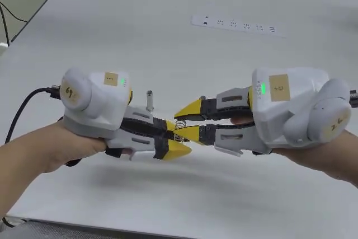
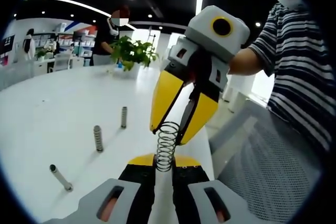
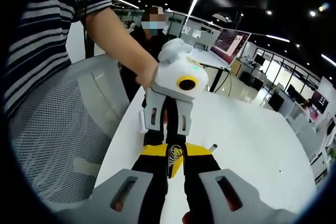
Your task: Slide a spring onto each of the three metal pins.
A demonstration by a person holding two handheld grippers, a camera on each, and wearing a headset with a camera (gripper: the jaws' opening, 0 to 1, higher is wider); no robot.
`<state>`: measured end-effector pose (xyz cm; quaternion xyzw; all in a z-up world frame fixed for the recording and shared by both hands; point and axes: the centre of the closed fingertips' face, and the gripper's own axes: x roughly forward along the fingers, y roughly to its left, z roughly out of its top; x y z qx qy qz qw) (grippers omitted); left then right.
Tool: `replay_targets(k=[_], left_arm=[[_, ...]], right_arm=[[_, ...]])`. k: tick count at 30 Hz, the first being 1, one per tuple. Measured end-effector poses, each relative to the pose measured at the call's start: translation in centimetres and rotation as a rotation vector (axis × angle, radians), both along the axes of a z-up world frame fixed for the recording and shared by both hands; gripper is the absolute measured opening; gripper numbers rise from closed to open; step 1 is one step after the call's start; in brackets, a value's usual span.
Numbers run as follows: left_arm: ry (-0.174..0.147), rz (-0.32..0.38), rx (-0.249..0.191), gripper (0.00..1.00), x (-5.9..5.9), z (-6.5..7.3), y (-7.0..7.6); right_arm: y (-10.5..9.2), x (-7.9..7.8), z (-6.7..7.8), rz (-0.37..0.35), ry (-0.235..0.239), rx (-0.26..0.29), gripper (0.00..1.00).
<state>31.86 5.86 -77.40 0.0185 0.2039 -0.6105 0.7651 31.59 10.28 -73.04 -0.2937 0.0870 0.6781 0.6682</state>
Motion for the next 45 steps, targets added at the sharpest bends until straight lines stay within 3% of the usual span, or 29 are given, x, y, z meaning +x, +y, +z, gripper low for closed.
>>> replay_targets(k=[6, 17, 23, 45], left_arm=[[0.034, 0.011, -0.013, 0.04, -0.1, 0.1, -0.2], [0.043, 0.027, -0.013, 0.07, 0.0, -0.1, 0.1], [0.055, 0.049, -0.010, 0.14, 0.3, -0.3, 0.3], [0.062, 0.170, 0.011, 0.43, 1.3, -0.8, 3.9]], right_arm=[[0.1, 0.0, 0.1, 0.004, -0.005, -0.004, 0.07], [-0.2, 0.3, 0.1, -0.004, -0.012, -0.001, 0.07], [-0.2, 0.5, 0.3, -0.008, -0.020, -0.002, 0.07], [-0.9, 2.1, 0.3, -0.061, -0.059, -0.010, 0.07]])
